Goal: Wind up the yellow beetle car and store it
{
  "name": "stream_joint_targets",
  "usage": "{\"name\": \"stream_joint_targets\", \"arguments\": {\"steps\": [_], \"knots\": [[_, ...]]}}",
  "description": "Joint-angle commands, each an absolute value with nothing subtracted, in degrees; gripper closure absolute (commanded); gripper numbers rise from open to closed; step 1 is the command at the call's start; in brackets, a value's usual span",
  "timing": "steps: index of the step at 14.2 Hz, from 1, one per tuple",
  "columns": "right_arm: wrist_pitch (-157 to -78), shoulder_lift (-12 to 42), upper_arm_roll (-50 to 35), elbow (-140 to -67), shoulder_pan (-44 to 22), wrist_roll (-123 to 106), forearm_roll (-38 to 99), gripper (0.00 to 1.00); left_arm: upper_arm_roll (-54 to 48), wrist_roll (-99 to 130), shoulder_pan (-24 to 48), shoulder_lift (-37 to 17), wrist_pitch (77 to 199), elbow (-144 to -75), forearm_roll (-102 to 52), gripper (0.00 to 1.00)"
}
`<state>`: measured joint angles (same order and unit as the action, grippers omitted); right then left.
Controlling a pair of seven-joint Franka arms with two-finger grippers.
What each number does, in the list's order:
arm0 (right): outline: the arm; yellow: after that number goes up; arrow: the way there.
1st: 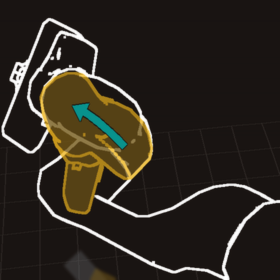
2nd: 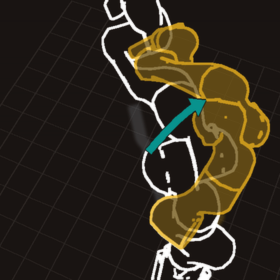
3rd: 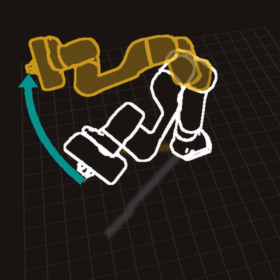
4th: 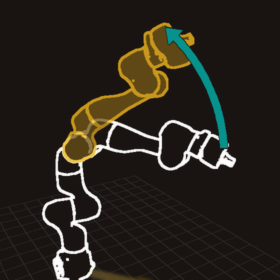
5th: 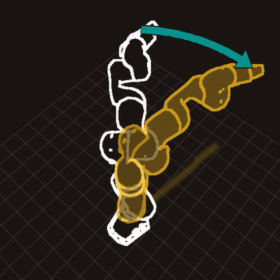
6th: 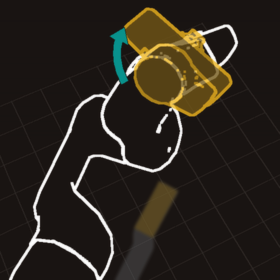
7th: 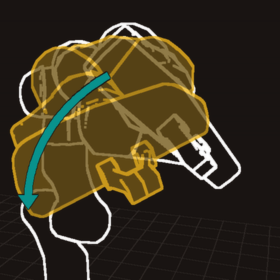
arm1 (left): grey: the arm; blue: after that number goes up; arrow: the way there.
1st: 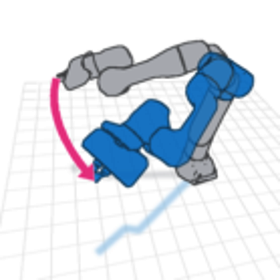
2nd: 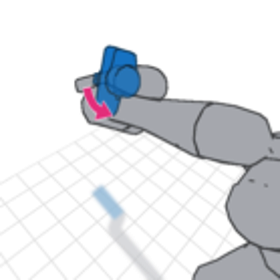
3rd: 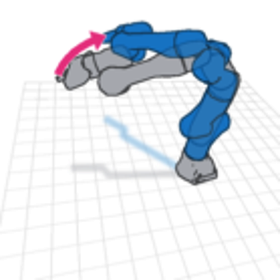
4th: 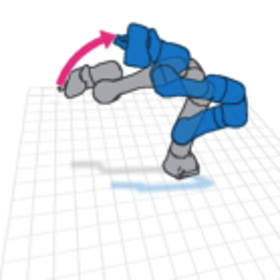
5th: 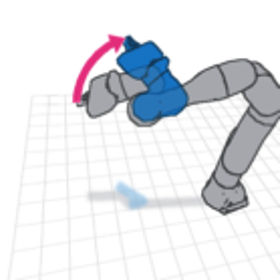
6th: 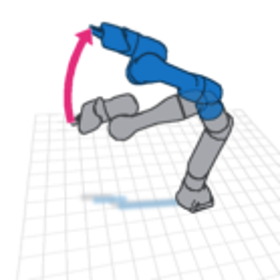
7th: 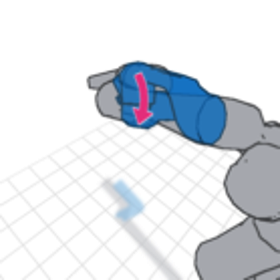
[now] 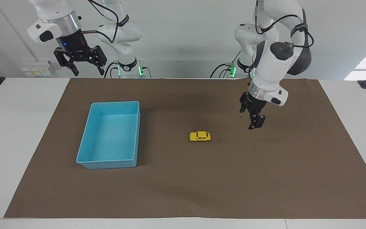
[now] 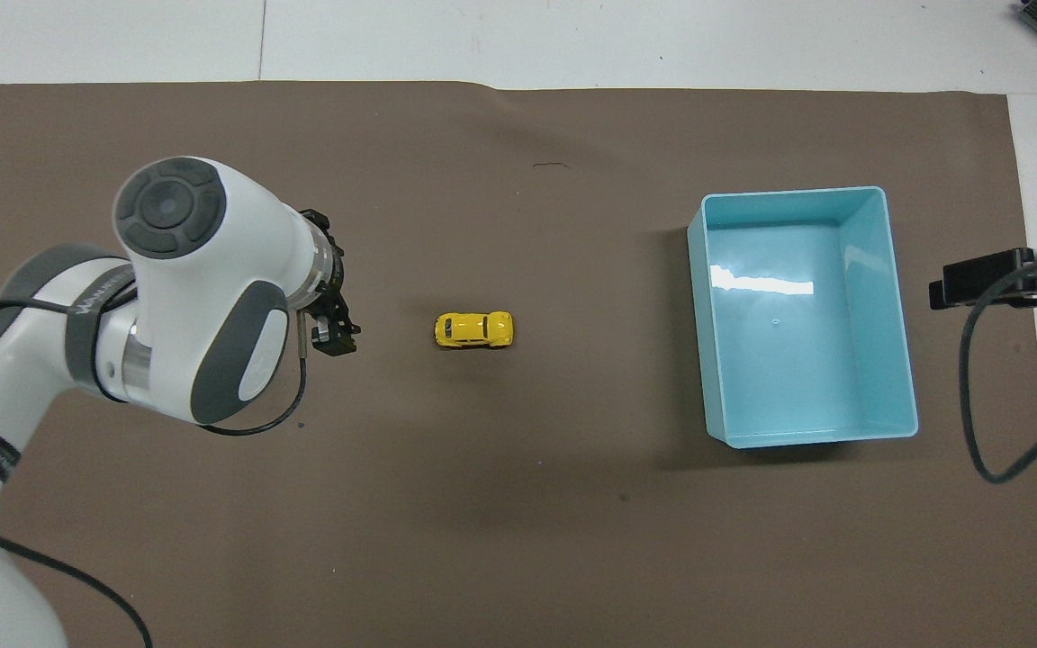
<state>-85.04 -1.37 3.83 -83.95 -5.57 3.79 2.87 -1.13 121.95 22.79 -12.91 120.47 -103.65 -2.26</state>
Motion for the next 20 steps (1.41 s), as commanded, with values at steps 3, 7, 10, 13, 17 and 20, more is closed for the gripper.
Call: {"name": "stream_joint_targets", "arguments": {"steps": [3, 7, 10, 13, 17, 20], "knots": [[-84.81, -2.20, 3.78, -84.55, -5.19, 4.75, 2.72, 0.00, -0.26, 126.99, 25.83, -17.31, 124.44, -101.78, -2.99, 0.00], [-84.81, -2.20, 3.78, -84.55, -5.19, 4.75, 2.72, 0.00, -0.26, 128.84, 29.09, -20.47, 126.65, -100.56, -4.92, 0.00], [-84.81, -2.20, 3.78, -84.55, -5.19, 4.75, 2.72, 0.00, -0.18, 132.53, 31.54, -27.05, 126.83, -95.73, -4.74, 0.00], [-84.81, -2.20, 3.78, -84.55, -5.19, 4.75, 2.72, 0.00, -0.26, 132.98, 34.18, -27.69, 128.93, -97.29, -5.36, 0.00], [-84.81, -2.20, 3.78, -84.55, -5.19, 4.75, 2.72, 0.00, -0.26, 133.42, 35.24, -27.07, 128.67, -99.05, -5.27, 0.00], [-84.81, -2.20, 3.78, -84.55, -5.19, 4.75, 2.72, 0.00, -0.26, 130.26, 35.51, -26.98, 128.58, -99.67, -5.27, 0.00]]}}
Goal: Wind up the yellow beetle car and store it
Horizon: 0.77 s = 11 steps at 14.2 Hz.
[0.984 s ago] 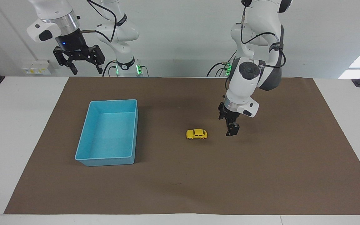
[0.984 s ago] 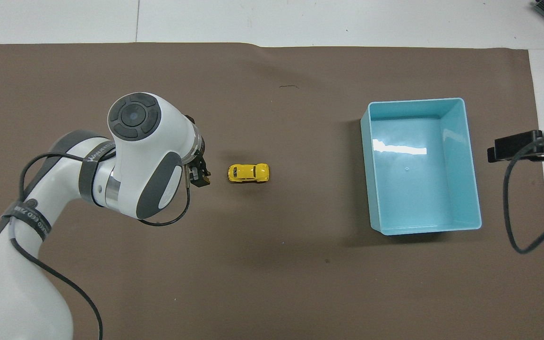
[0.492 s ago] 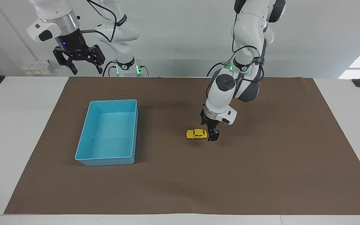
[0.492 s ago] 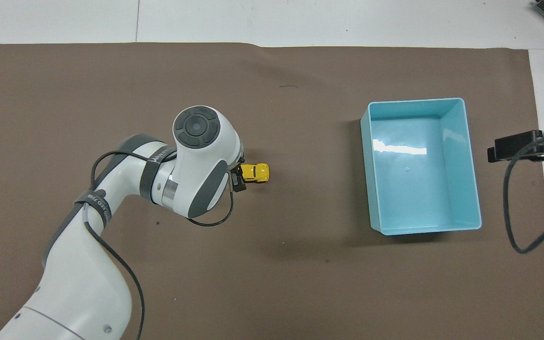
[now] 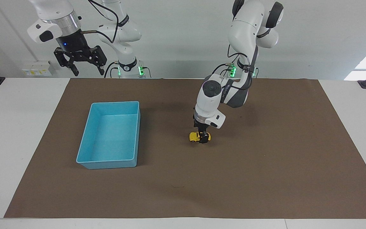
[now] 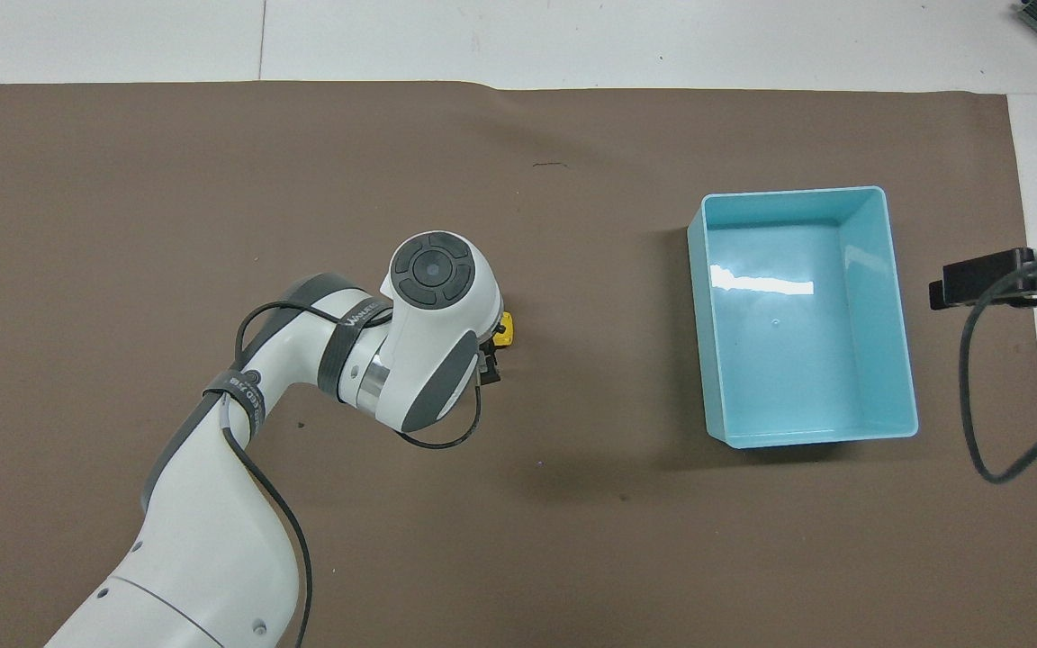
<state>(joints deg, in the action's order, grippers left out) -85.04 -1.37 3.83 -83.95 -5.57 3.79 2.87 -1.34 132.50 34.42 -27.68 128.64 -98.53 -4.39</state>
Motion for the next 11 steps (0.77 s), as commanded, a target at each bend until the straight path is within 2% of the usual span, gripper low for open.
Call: {"name": "stream_joint_targets", "arguments": {"steps": [1, 11], "knots": [[-84.81, -2.20, 3.78, -84.55, -5.19, 4.75, 2.72, 0.00, -0.35, 129.82, 35.51, -26.98, 128.41, -99.67, -5.27, 0.00], [-84.81, -2.20, 3.78, -84.55, -5.19, 4.75, 2.72, 0.00, -0.09, 125.77, 35.16, -26.98, 123.84, -98.26, -4.66, 0.00]]}}
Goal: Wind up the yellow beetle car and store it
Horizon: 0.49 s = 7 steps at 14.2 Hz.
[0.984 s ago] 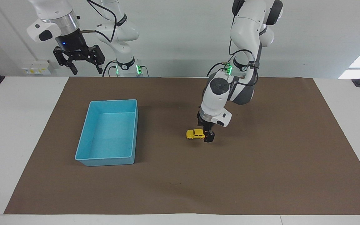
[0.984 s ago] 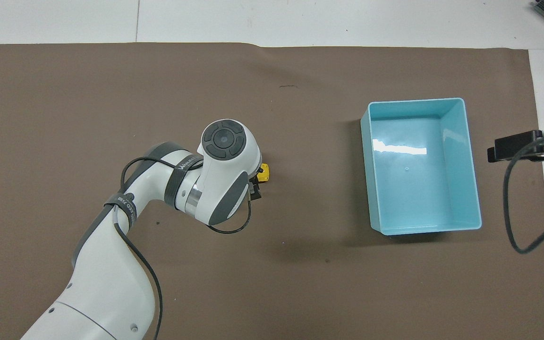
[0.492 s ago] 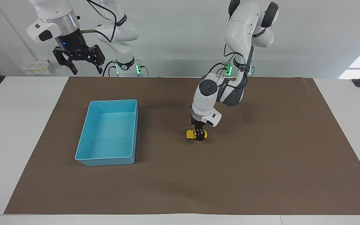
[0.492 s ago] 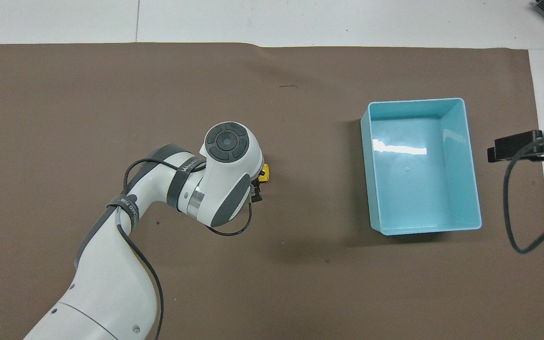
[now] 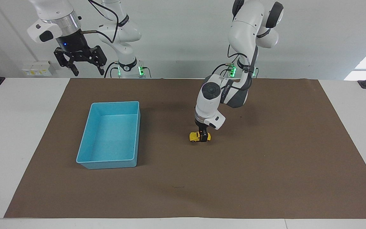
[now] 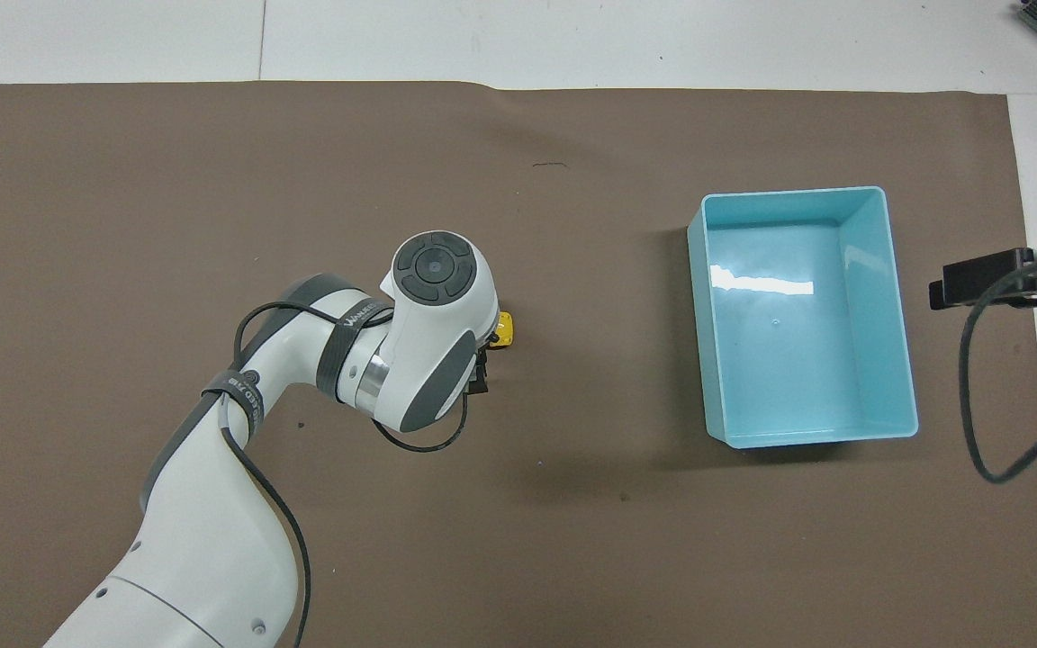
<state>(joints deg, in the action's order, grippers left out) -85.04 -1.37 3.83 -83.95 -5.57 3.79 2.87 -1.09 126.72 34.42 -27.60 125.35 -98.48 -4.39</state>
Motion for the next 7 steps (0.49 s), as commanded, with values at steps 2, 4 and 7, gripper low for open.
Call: {"name": "stream_joint_targets", "arguments": {"steps": [2, 4, 7], "knots": [[-84.81, -2.20, 3.78, -84.55, -5.19, 4.75, 2.72, 0.00, -0.09, 125.68, 34.98, -26.98, 123.84, -97.74, -4.40, 0.00], [-84.81, -2.20, 3.78, -84.55, -5.19, 4.75, 2.72, 0.00, -0.09, 125.51, 34.63, -27.07, 124.28, -97.56, -4.22, 0.02], [-84.81, -2.20, 3.78, -84.55, -5.19, 4.75, 2.72, 0.00, -0.09, 125.42, 34.63, -27.16, 124.37, -97.65, -4.22, 0.21]]}}
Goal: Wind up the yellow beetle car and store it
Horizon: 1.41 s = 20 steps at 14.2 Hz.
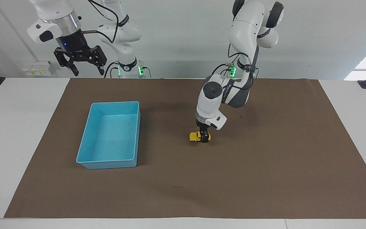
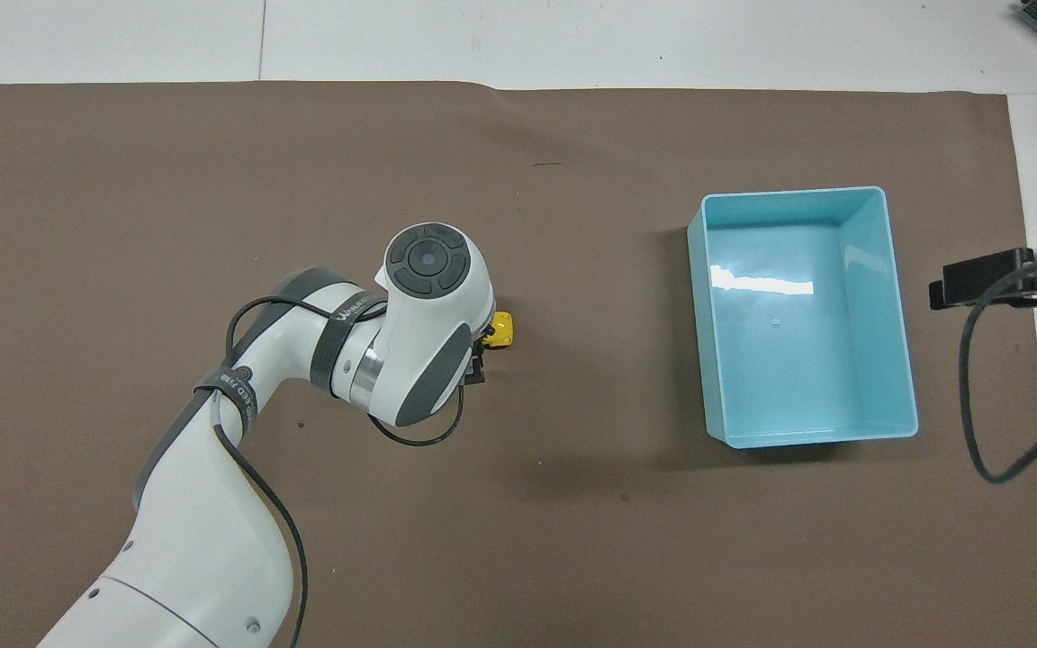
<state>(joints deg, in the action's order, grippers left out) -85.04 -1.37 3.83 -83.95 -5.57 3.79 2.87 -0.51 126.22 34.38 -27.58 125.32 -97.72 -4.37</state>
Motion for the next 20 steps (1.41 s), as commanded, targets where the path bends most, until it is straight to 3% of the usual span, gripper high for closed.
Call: {"name": "stream_joint_targets", "arguments": {"steps": [1, 5, 6, 20], "knots": [[-84.81, -2.20, 3.78, -84.55, -5.19, 4.75, 2.72, 0.00, -0.09, 125.07, 34.63, -27.16, 124.54, -97.73, -4.13, 0.29], [-84.81, -2.20, 3.78, -84.55, -5.19, 4.75, 2.72, 0.00, -0.09, 124.28, 34.63, -27.16, 124.63, -97.82, -3.96, 0.74], [-84.81, -2.20, 3.78, -84.55, -5.19, 4.75, 2.72, 0.00, -0.17, 123.84, 34.54, -27.16, 124.80, -97.82, -4.04, 0.81], [-84.81, -2.20, 3.78, -84.55, -5.19, 4.75, 2.72, 0.00, -0.18, 119.10, 31.12, -26.81, 124.19, -100.46, -4.22, 0.86]]}}
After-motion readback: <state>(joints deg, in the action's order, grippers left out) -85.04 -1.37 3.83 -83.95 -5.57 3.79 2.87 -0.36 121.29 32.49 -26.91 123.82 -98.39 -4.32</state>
